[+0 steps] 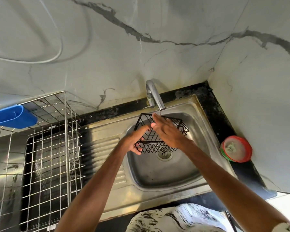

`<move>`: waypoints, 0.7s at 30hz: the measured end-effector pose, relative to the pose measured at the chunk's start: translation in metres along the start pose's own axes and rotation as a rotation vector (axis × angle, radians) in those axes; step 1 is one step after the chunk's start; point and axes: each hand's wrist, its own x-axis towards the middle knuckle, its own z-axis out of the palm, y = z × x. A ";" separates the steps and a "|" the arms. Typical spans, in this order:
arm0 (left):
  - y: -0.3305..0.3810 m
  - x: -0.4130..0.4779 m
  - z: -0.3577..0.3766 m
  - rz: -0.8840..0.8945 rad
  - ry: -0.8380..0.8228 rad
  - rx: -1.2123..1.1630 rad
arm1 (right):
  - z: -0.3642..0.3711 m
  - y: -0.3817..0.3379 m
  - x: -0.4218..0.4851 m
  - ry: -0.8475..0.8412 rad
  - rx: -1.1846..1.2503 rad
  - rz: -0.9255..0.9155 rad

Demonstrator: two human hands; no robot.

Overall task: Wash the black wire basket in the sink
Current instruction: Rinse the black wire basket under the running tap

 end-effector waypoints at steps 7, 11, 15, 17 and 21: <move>-0.011 0.001 -0.027 0.034 0.075 -0.018 | -0.004 0.065 0.020 0.081 0.206 0.432; -0.012 0.003 -0.032 0.054 0.117 -0.005 | 0.002 0.030 0.033 0.055 0.128 0.326; -0.010 0.003 -0.032 0.072 0.156 0.040 | 0.005 -0.037 0.030 -0.009 0.064 0.028; -0.010 0.003 -0.035 0.075 0.162 0.015 | 0.008 -0.039 0.034 -0.011 0.024 -0.032; -0.015 0.004 -0.043 0.085 0.160 -0.021 | -0.013 -0.001 0.040 0.101 0.038 0.156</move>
